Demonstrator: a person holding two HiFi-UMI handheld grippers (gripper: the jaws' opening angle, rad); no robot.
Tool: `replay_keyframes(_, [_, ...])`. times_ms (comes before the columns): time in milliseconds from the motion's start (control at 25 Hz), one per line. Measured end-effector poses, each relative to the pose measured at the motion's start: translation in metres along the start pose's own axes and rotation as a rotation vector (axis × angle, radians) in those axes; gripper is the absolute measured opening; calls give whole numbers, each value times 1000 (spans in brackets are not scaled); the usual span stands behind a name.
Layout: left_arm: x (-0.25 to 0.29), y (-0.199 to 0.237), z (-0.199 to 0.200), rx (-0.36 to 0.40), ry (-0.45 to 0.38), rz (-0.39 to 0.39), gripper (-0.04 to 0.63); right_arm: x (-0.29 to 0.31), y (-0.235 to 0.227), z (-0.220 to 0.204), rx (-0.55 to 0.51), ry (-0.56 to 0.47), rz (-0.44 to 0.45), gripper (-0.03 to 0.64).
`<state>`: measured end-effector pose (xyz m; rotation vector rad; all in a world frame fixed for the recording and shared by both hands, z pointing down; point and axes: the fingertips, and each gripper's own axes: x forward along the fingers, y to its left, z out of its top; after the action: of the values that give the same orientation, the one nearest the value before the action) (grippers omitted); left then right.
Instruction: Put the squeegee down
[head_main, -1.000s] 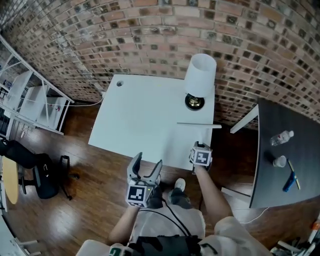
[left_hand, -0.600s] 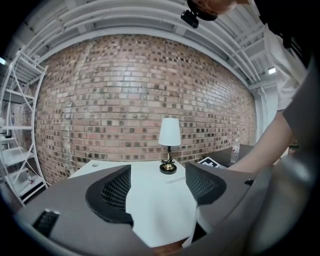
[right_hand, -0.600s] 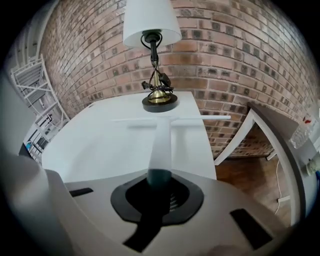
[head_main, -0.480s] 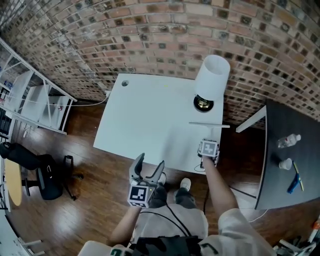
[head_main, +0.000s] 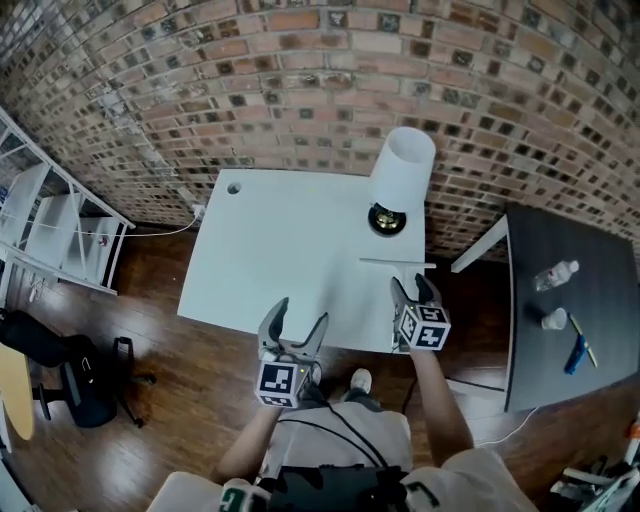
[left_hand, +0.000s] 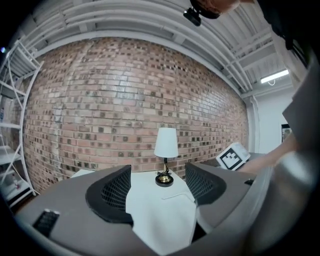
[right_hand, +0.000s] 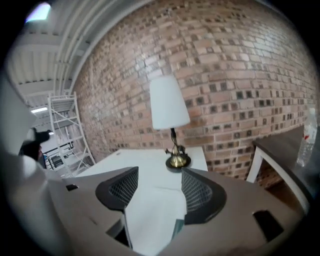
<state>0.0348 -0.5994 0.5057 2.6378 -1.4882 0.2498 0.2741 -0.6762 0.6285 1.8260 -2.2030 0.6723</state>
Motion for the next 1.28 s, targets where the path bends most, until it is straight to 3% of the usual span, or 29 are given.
replay_keyframes(120, [0,5,12,71,-16,-6,337,-56,27,57,-94,-216,33,296])
replay_keyframes(240, [3,12,35,42,-72,8,337,-107,50,105,-155,-408,54,350])
replay_keyframes(320, [0,20,40,42,-99,21,337,-137,67,123,-162,-480,60,430])
replay_keyframes(440, [-4,23,58,32,-127,20,337,-164,76,135,-214,-555,18,433])
replay_keyframes(640, [-10,22,76,4,-161,15,337,-173,94,135,-175,-579,42,430])
replay_keyframes(760, [-13,22,76,6,-161,9,337,-168,108,132,-212,-573,65,430])
replay_keyframes(1000, [-18,28,73,11,-154,6,337,-148,122,119,-216,-489,74,417])
replay_keyframes(1280, [-21,41,70,8,-130,5,337,-144,128,119,-212,-477,68,402])
